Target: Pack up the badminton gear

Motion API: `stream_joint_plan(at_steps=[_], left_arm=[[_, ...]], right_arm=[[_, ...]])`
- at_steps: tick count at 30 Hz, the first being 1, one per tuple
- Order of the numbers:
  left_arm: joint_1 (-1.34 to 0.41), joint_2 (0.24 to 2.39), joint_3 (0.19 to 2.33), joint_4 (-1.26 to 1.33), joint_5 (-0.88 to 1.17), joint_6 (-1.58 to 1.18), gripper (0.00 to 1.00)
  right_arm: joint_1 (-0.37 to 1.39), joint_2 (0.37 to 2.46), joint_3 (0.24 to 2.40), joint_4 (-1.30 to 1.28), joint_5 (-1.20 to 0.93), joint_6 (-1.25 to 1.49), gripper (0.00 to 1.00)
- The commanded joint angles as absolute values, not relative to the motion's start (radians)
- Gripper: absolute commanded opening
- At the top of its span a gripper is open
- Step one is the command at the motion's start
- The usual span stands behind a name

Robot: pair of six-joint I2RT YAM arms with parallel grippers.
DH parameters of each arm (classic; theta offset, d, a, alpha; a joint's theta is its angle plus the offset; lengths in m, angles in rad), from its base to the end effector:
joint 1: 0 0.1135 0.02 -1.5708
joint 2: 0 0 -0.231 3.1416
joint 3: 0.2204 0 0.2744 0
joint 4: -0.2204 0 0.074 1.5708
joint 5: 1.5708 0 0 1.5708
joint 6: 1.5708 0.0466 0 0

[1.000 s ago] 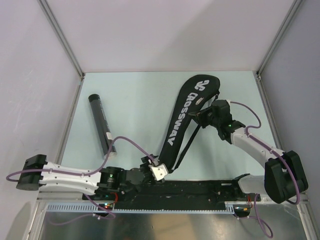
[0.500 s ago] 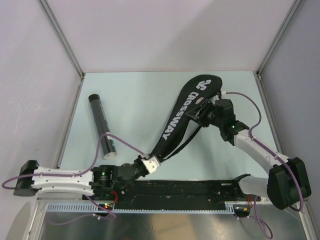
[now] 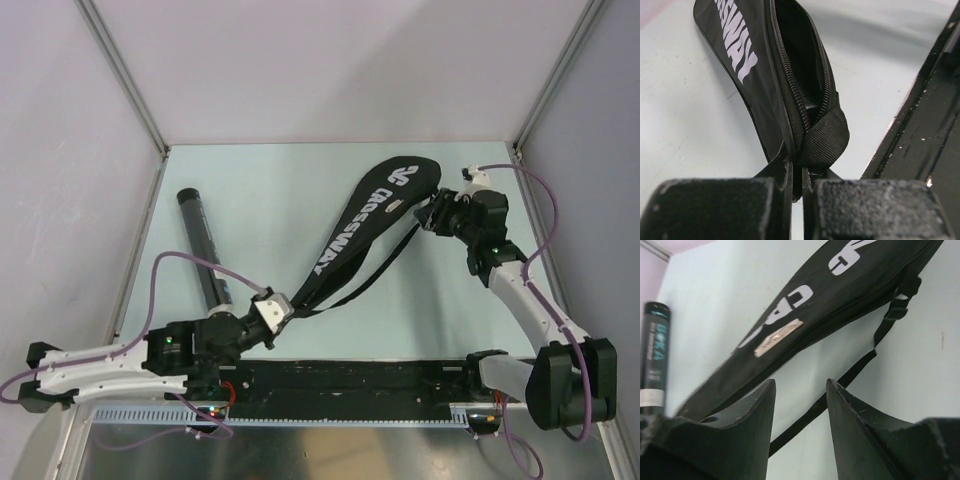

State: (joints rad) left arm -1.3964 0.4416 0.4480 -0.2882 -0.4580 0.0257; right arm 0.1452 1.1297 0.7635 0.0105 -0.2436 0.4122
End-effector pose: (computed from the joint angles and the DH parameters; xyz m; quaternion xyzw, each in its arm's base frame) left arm 0.0532 -0.1833 0.2417 0.4048 0.6789 -0.2299 0.5679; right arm 0.2998 0.0552 0.2410 0.0397 0.8169 0.2518 0.5173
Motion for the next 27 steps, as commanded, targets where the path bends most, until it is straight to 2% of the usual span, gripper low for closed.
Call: stream_joint_plan(at_steps=[1,5,10,15,19,23,25,27], left_arm=[[-1.387,0.393,0.56,-0.369,-0.405,-0.07,0.0],[-1.385,0.374,0.609,-0.441,-0.425,-0.096,0.0],[-1.386,0.363,0.629,-0.466,-0.447,-0.13,0.0],[-1.384,0.373,0.627,-0.466,-0.448,-0.145,0.0],[-1.384,0.382,0.628,-0.466,-0.448,-0.157,0.0],[-1.385,0.374,0.629,-0.465,-0.462,-0.163,0.0],[-1.384,0.368,0.626,-0.466,-0.475,-0.162,0.0],[-1.383,0.363,0.619,-0.469,-0.498,-0.155,0.0]], right_arm=[[0.136,1.197,0.79,0.104,-0.245,0.163,0.49],[0.114,1.263,0.793,0.119,-0.207,0.274,0.49],[0.128,1.371,0.777,0.1,-0.296,0.529,0.61],[0.18,1.464,0.67,0.334,-0.344,0.699,0.69],[0.227,1.538,0.648,0.44,-0.341,0.792,0.71],[0.271,1.562,0.634,0.411,-0.286,0.849,0.67],[0.277,1.552,0.61,0.412,-0.272,0.872,0.58],[0.267,1.508,0.583,0.41,-0.279,0.885,0.34]])
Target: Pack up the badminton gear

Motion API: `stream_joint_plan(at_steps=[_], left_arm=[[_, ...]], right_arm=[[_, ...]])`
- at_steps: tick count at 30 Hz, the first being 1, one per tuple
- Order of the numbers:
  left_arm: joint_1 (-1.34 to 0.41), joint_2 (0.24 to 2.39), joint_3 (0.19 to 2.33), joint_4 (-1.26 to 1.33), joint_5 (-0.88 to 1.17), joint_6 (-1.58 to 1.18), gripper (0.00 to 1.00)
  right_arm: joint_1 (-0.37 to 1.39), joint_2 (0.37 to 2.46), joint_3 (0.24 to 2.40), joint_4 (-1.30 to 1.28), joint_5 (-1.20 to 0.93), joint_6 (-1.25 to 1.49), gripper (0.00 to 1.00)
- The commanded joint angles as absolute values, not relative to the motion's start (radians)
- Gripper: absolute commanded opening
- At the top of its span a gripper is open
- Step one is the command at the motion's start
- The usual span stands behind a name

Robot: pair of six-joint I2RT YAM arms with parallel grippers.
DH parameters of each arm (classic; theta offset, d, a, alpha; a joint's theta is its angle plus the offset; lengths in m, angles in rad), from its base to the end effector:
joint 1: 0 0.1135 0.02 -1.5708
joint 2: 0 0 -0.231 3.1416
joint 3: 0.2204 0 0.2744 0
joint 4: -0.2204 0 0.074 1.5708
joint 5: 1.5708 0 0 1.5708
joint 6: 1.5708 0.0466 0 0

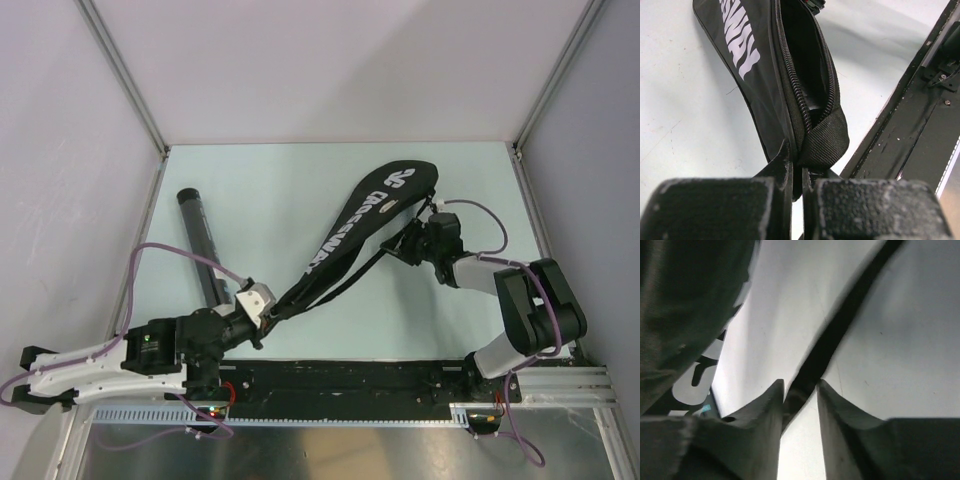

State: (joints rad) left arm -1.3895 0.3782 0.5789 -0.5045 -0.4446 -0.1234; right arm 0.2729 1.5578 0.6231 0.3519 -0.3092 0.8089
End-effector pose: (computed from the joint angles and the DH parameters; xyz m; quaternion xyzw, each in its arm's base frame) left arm 0.0497 -0.1602 0.2762 0.3599 0.7110 -0.2671 0.5419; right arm 0.3074 0.1008 0.0996 0.1600 0.8582 0.3575 0.3318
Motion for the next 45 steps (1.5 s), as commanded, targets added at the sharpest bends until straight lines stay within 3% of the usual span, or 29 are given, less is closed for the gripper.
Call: stream_joint_plan(at_steps=[1,2,4,12,24,30,32,37,45], left_arm=[[-1.383,0.364,0.614,-0.47,-0.515,-0.15,0.0],[-1.383,0.367,0.608,-0.471,-0.527,-0.143,0.0],[-1.382,0.387,0.602,-0.472,-0.546,-0.12,0.0],[-1.376,0.501,0.618,-0.476,-0.505,-0.09,0.0],[-1.377,0.516,0.584,-0.464,-0.306,-0.035,0.0],[-1.376,0.553,0.591,-0.449,-0.226,-0.003,0.0],[-1.377,0.547,0.595,-0.441,-0.229,-0.002,0.0],[-1.375,0.481,0.601,-0.424,-0.283,-0.012,0.0],[-1.371,0.379,0.638,-0.43,-0.33,-0.042,0.0]], right_arm=[[0.259,1.477,0.569,0.399,-0.282,0.889,0.24],[0.255,1.424,0.558,0.386,-0.284,0.892,0.16],[0.247,1.311,0.539,0.38,-0.289,0.908,0.09],[0.195,1.053,0.596,0.591,-0.355,1.116,0.01],[0.18,1.476,0.843,1.018,-0.318,1.485,0.0],[0.187,1.587,0.976,0.783,-0.26,1.408,0.02],[0.19,1.604,1.018,0.639,-0.246,1.308,0.05],[0.206,1.624,1.157,0.218,-0.217,0.966,0.25],[0.142,1.539,1.297,-0.244,-0.246,0.57,0.62]])
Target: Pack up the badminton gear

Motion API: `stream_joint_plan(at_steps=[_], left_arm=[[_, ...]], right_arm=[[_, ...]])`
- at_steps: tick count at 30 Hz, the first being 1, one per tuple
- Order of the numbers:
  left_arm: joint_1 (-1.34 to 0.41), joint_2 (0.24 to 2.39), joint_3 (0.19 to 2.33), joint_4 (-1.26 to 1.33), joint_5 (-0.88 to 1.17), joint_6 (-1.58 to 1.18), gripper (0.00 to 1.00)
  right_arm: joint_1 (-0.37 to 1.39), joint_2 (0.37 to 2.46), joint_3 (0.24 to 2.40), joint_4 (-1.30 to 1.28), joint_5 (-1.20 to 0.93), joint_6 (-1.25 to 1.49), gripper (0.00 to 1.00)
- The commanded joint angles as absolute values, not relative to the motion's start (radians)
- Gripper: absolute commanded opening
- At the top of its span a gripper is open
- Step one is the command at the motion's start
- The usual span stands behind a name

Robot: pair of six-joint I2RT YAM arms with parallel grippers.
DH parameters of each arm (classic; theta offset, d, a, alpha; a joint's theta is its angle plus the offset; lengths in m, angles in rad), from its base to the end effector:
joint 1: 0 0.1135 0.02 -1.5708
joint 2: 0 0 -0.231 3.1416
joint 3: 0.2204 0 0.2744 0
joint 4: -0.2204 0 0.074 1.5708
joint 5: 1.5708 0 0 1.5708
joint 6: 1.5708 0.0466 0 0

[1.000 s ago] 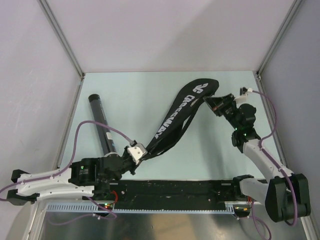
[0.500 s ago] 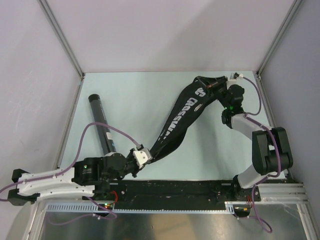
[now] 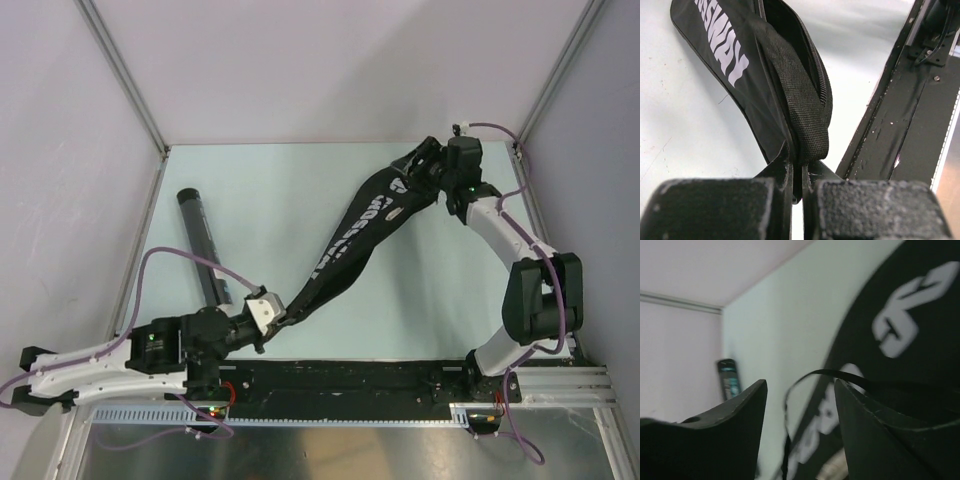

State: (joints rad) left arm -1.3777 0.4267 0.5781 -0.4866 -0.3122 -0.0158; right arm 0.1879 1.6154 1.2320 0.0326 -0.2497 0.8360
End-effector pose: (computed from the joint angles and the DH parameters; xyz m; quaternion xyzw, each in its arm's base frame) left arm 0.0480 -0.1711 0.2699 0.4370 0.6823 -0.2700 0.5202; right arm 0.4035 0.0884 0.2588 0.1913 0.7937 0.3674 0.4455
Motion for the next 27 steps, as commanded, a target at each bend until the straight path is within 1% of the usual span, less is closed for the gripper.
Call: stream_joint_plan(at_steps=[1,3,5,9,11,13,16,19,27], left_arm=[[-1.37,0.372,0.646,-0.433,-0.332,-0.047,0.0],[-1.369,0.365,0.662,-0.443,-0.338,-0.054,0.0],[-1.368,0.365,0.677,-0.452,-0.353,-0.063,0.0],[-1.365,0.376,0.705,-0.471,-0.357,-0.08,0.0],[-1.363,0.377,0.72,-0.475,-0.347,-0.091,0.0],[-1.362,0.374,0.736,-0.477,-0.338,-0.105,0.0],[-1.363,0.37,0.764,-0.489,-0.348,-0.126,0.0],[-1.362,0.376,0.798,-0.522,-0.356,-0.139,0.0],[-1.362,0.404,0.876,-0.576,-0.357,-0.137,0.0]], right_arm=[[0.127,1.518,1.299,-0.272,-0.259,0.54,0.63],[0.085,1.473,1.286,-0.3,-0.274,0.491,0.63],[0.037,1.425,1.251,-0.275,-0.298,0.464,0.63],[-0.071,1.359,1.165,-0.159,-0.356,0.397,0.63],[-0.105,1.338,1.085,-0.079,-0.383,0.34,0.61],[-0.134,1.327,1.001,0.026,-0.461,0.279,0.6],[-0.158,1.325,0.898,0.19,-0.592,0.208,0.58],[-0.165,1.337,0.816,0.323,-0.683,0.119,0.58],[-0.169,1.467,0.782,0.423,-0.858,-0.128,0.59]])
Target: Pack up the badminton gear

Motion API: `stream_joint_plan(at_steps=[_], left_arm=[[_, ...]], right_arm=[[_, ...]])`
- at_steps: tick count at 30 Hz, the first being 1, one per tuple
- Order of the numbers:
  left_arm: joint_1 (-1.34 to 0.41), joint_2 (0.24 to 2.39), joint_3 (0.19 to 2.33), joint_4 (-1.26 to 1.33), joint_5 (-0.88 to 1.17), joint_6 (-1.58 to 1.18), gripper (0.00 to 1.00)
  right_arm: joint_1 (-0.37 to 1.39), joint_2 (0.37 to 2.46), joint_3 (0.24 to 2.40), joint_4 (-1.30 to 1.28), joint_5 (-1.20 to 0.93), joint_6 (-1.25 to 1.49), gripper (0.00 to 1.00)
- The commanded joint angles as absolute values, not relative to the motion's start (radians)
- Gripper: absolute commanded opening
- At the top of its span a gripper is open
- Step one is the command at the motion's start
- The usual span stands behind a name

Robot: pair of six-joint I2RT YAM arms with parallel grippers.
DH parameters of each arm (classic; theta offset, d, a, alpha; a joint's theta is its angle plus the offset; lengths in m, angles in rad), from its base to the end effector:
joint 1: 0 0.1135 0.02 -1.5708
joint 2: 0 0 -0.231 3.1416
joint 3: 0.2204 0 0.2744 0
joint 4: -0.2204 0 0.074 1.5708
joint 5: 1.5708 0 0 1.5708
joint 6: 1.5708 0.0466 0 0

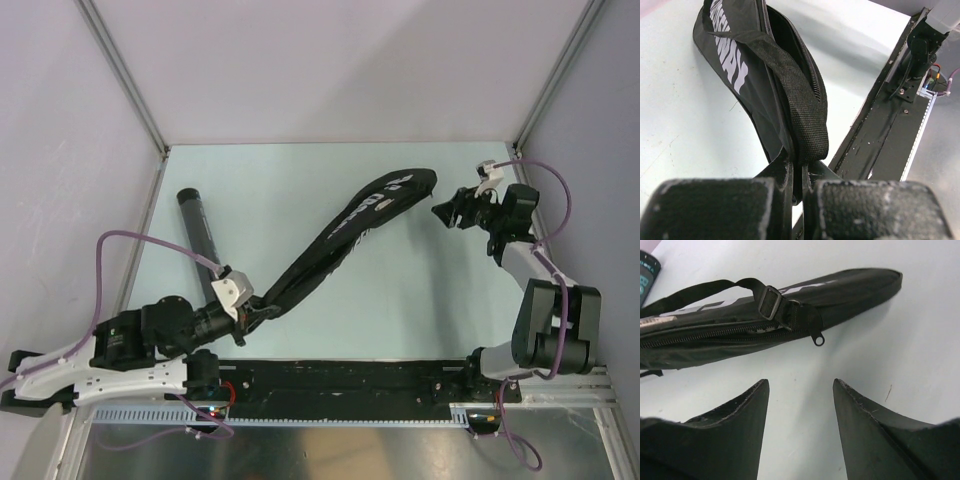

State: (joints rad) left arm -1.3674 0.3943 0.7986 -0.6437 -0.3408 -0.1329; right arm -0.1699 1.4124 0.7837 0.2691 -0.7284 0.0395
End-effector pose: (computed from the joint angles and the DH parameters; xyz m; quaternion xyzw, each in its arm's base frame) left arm 0.0443 -0.1377 0.3348 0.3632 0.6927 -0.3174 0.5362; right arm 0.3376 -0.0264 0.1944 -0.1214 0.7852 0.2576 0.5499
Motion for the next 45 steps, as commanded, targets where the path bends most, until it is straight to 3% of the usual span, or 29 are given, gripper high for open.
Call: stream_joint_plan(at_steps=[1,7,14,20,23,28,30,45], left_arm=[[-1.362,0.408,0.887,-0.583,-0.358,-0.137,0.0],[-1.363,0.43,0.922,-0.604,-0.355,-0.137,0.0],[-1.362,0.431,0.931,-0.612,-0.363,-0.125,0.0],[-1.362,0.44,0.936,-0.616,-0.369,-0.117,0.0],[-1.362,0.449,0.933,-0.615,-0.369,-0.117,0.0],[-1.363,0.46,0.933,-0.614,-0.372,-0.121,0.0],[-1.363,0.465,0.93,-0.614,-0.376,-0.12,0.0],[-1.363,0.546,0.93,-0.613,-0.411,-0.061,0.0]], right_arm=[[-0.165,1.484,0.781,0.448,-0.864,-0.135,0.59],[-0.144,1.59,0.78,0.6,-0.908,-0.179,0.56],[-0.068,1.624,0.781,0.627,-0.737,-0.305,0.56],[-0.047,1.624,0.779,0.645,-0.632,-0.322,0.47],[-0.046,1.621,0.778,0.649,-0.603,-0.327,0.4],[-0.039,1.611,0.774,0.623,-0.577,-0.348,0.07],[-0.038,1.604,0.773,0.616,-0.575,-0.34,0.02],[0.034,1.419,0.81,0.301,-0.552,-0.05,0.0]])
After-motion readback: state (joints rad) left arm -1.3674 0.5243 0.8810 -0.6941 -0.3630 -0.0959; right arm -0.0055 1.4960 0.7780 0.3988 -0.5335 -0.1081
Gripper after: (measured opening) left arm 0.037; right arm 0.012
